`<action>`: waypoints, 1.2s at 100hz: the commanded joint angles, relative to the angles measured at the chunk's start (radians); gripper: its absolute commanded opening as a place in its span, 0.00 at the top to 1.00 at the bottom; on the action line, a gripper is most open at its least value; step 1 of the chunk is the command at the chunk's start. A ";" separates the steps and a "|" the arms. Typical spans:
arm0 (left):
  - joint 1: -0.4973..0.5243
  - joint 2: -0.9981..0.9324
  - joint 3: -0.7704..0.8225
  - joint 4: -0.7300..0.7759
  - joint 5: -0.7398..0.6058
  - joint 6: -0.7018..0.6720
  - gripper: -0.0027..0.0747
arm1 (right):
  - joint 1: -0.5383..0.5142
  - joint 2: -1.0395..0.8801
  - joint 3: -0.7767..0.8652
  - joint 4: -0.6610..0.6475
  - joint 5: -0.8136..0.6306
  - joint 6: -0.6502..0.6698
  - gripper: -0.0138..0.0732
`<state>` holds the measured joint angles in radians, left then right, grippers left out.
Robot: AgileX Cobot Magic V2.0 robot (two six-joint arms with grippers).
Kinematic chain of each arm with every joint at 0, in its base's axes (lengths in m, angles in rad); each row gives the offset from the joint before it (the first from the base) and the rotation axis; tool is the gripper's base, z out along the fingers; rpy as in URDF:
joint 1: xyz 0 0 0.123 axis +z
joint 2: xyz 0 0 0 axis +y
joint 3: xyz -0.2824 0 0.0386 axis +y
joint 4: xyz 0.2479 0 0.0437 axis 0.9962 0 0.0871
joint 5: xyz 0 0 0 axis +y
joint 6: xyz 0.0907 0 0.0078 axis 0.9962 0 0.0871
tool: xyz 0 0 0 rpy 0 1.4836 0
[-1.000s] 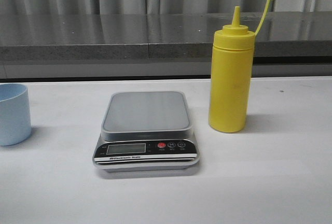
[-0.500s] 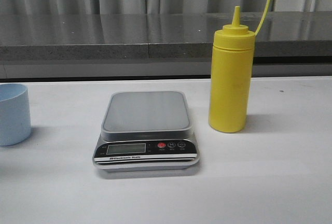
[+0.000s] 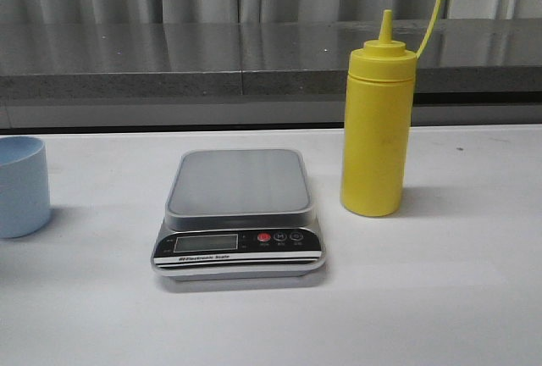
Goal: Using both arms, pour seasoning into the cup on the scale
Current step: 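Move the left gripper down toward the light blue cup, then grasp the light blue cup with the left gripper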
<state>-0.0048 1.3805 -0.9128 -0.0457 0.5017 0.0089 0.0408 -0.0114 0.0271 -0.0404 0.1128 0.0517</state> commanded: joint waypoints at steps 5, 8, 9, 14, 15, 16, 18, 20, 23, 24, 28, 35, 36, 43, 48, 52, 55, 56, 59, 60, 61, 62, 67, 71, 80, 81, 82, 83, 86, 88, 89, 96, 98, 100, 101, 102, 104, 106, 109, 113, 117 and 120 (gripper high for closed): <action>-0.001 -0.001 -0.033 -0.026 -0.070 -0.009 0.26 | -0.005 -0.019 -0.021 -0.009 -0.082 -0.002 0.92; -0.001 0.008 -0.033 -0.026 -0.072 -0.009 0.26 | -0.005 -0.019 -0.021 -0.009 -0.082 -0.002 0.92; -0.001 0.011 -0.033 -0.026 -0.074 -0.009 0.26 | -0.005 -0.019 -0.021 -0.009 -0.082 -0.002 0.92; -0.001 0.032 -0.033 -0.026 -0.077 -0.009 0.26 | -0.005 -0.019 -0.021 -0.009 -0.082 -0.002 0.92; -0.001 0.039 -0.033 -0.026 -0.077 -0.009 0.26 | -0.005 -0.019 -0.021 -0.009 -0.082 -0.002 0.92; -0.001 0.042 -0.033 -0.026 -0.077 -0.009 0.26 | -0.005 -0.019 -0.021 -0.009 -0.082 -0.002 0.92; -0.001 0.053 -0.033 -0.026 -0.079 -0.009 0.26 | -0.005 -0.019 -0.021 -0.009 -0.082 -0.002 0.92; -0.001 0.064 -0.033 -0.026 -0.081 -0.009 0.26 | -0.005 -0.019 -0.021 -0.009 -0.082 -0.002 0.92; -0.001 0.080 -0.033 -0.026 -0.088 -0.009 0.26 | -0.005 -0.019 -0.021 -0.009 -0.082 -0.002 0.92; -0.001 0.087 -0.033 -0.028 -0.088 -0.009 0.26 | -0.005 -0.019 -0.021 -0.009 -0.082 -0.002 0.92; -0.001 0.105 -0.033 -0.030 -0.096 -0.009 0.26 | -0.005 -0.019 -0.021 -0.009 -0.082 -0.002 0.92; -0.001 0.138 -0.035 -0.042 -0.103 -0.009 0.26 | -0.005 -0.019 -0.021 -0.009 -0.082 -0.002 0.92; -0.001 0.148 -0.038 -0.044 -0.103 -0.009 0.26 | -0.005 -0.019 -0.021 -0.009 -0.082 -0.002 0.92; -0.001 0.176 -0.048 -0.046 -0.100 -0.009 0.26 | -0.005 -0.019 -0.021 -0.009 -0.082 -0.002 0.92; -0.001 0.195 -0.057 -0.046 -0.094 -0.009 0.26 | -0.005 -0.019 -0.021 -0.009 -0.082 -0.002 0.92; -0.001 0.208 -0.068 -0.046 -0.090 -0.009 0.26 | -0.005 -0.019 -0.021 -0.009 -0.082 -0.002 0.92; -0.001 0.213 -0.075 -0.046 -0.087 -0.009 0.26 | -0.005 -0.019 -0.021 -0.009 -0.082 -0.002 0.92; -0.001 0.216 -0.077 -0.046 -0.084 -0.009 0.26 | -0.005 -0.019 -0.021 -0.009 -0.082 -0.002 0.92; -0.001 0.224 -0.085 -0.046 -0.084 -0.009 0.26 | -0.005 -0.019 -0.021 -0.009 -0.082 -0.002 0.92; -0.001 0.226 -0.085 -0.048 -0.083 -0.009 0.26 | -0.005 -0.019 -0.021 -0.009 -0.082 -0.002 0.92; -0.001 0.229 -0.087 -0.048 -0.083 -0.009 0.26 | -0.005 -0.019 -0.021 -0.009 -0.082 -0.002 0.92; -0.001 0.228 -0.091 -0.051 -0.083 -0.009 0.26 | -0.005 -0.019 -0.021 -0.009 -0.082 -0.002 0.92; -0.001 0.235 -0.099 -0.055 -0.083 -0.009 0.29 | -0.005 -0.019 -0.021 -0.009 -0.082 -0.002 0.92; -0.001 0.238 -0.103 -0.060 -0.083 -0.009 0.33 | -0.005 -0.019 -0.021 -0.009 -0.082 -0.002 0.92; -0.001 0.238 -0.105 -0.078 -0.086 -0.009 0.47 | -0.005 -0.019 -0.021 -0.009 -0.082 -0.002 0.92; -0.001 0.238 -0.105 -0.078 -0.086 -0.009 0.50 | -0.005 -0.019 -0.021 -0.009 -0.082 -0.002 0.92; -0.001 0.238 -0.105 -0.080 -0.086 -0.009 0.51 | -0.005 -0.019 -0.021 -0.009 -0.082 -0.002 0.92; -0.001 0.238 -0.105 -0.079 -0.086 -0.009 0.54 | -0.005 -0.019 -0.021 -0.009 -0.082 -0.002 0.92; -0.001 0.238 -0.105 -0.079 -0.086 -0.003 0.60 | -0.005 -0.019 -0.021 -0.009 -0.082 -0.002 0.92; -0.001 0.238 -0.105 -0.079 -0.086 -0.003 0.64 | -0.005 -0.019 -0.021 -0.009 -0.082 -0.002 0.92; -0.001 0.238 -0.105 -0.079 -0.086 -0.009 0.66 | -0.005 -0.019 -0.021 -0.009 -0.082 -0.002 0.92; -0.001 0.238 -0.105 -0.079 -0.086 -0.003 0.79 | -0.005 -0.019 -0.021 -0.009 -0.082 -0.002 0.92; -0.001 0.238 -0.105 -0.079 -0.086 -0.003 0.83 | -0.005 -0.019 -0.021 -0.009 -0.082 -0.002 0.92; -0.001 0.238 -0.105 -0.079 -0.086 -0.003 0.87 | -0.005 -0.019 -0.021 -0.009 -0.082 -0.002 0.92; -0.001 0.238 -0.105 -0.079 -0.086 -0.003 0.88 | -0.005 -0.019 -0.021 -0.009 -0.082 -0.002 0.92; -0.001 0.238 -0.105 -0.079 -0.086 -0.003 0.91 | -0.005 -0.019 -0.021 -0.009 -0.082 -0.002 0.92; -0.001 0.238 -0.105 -0.079 -0.086 -0.003 0.94 | -0.005 -0.019 -0.021 -0.009 -0.082 -0.002 0.92; -0.001 0.238 -0.105 -0.079 -0.086 -0.003 0.98 | -0.005 -0.019 -0.021 -0.009 -0.082 -0.002 0.92; -0.001 0.238 -0.105 -0.079 -0.088 -0.003 0.99 | -0.005 -0.019 -0.021 -0.009 -0.082 -0.002 0.92; -0.001 0.238 -0.105 -0.079 -0.090 -0.003 0.99 | -0.005 -0.019 -0.021 -0.009 -0.082 -0.002 0.92; -0.001 0.238 -0.105 -0.079 -0.090 -0.003 0.99 | -0.005 -0.019 -0.021 -0.009 -0.082 -0.002 0.92; -0.001 0.238 -0.105 -0.079 -0.090 -0.003 0.99 | -0.005 -0.019 -0.021 -0.009 -0.082 -0.002 0.92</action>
<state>-0.0048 1.6532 -0.9877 -0.1125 0.4533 0.0089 0.0408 -0.0114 0.0271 -0.0404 0.1128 0.0517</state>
